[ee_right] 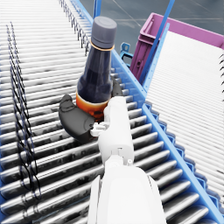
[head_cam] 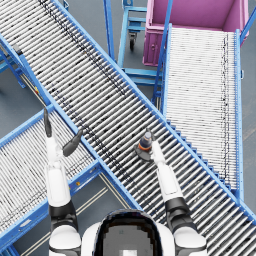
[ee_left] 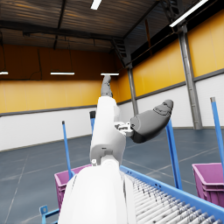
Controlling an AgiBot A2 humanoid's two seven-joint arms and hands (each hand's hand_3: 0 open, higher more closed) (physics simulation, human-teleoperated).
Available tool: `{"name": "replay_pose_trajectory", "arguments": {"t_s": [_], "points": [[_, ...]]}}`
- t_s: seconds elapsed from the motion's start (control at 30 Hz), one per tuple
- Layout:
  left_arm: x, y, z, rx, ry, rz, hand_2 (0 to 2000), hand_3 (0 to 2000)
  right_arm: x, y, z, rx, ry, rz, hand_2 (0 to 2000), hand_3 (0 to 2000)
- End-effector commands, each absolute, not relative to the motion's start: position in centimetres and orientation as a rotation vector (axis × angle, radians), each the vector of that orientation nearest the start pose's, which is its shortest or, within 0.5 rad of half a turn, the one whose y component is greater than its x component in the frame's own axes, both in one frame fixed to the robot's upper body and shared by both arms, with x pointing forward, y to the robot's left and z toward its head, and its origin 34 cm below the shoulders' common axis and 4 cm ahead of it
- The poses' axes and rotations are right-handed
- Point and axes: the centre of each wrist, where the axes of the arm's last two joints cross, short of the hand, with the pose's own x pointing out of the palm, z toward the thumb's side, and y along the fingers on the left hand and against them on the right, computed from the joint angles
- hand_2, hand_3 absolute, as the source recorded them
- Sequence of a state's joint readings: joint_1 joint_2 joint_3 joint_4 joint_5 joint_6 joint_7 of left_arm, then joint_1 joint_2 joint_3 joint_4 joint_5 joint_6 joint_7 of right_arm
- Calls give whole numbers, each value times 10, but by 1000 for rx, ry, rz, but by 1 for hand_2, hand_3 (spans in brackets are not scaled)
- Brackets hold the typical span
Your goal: Pick up the oil and place it on the left assembly line, put the cola on the right, and keep Sprite still
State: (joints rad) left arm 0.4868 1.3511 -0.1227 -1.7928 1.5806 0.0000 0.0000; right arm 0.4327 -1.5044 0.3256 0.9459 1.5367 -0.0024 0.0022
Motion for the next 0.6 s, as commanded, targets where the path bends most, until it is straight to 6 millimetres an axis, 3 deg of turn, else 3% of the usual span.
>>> {"name": "replay_pose_trajectory", "arguments": {"t_s": [0.03, 0.1, 0.2, 0.33, 0.43, 0.6], "points": [[273, 256, 305, 717, -391, -1321, 0, 0, 322, -138, 59, 23, 324, 1779, 2000, 1307], [273, 258, 306, 717, -394, -1312, 0, 0, 324, -137, 59, 27, 326, 1785, 2000, 1960], [272, 257, 308, 722, -398, -1314, 0, 0, 325, -140, 70, 9, 269, 1799, 2000, 2000], [270, 250, 311, 740, -411, -1334, 0, 0, 342, -177, 163, -141, -91, 1669, 2000, 2000], [268, 246, 315, 757, -426, -1342, 0, 0, 345, -196, 209, -246, -217, 1671, 2000, 2000], [264, 238, 319, 781, -446, -1363, 0, 0, 364, -240, 239, -234, -287, 1462, 2000, 2000]]}}
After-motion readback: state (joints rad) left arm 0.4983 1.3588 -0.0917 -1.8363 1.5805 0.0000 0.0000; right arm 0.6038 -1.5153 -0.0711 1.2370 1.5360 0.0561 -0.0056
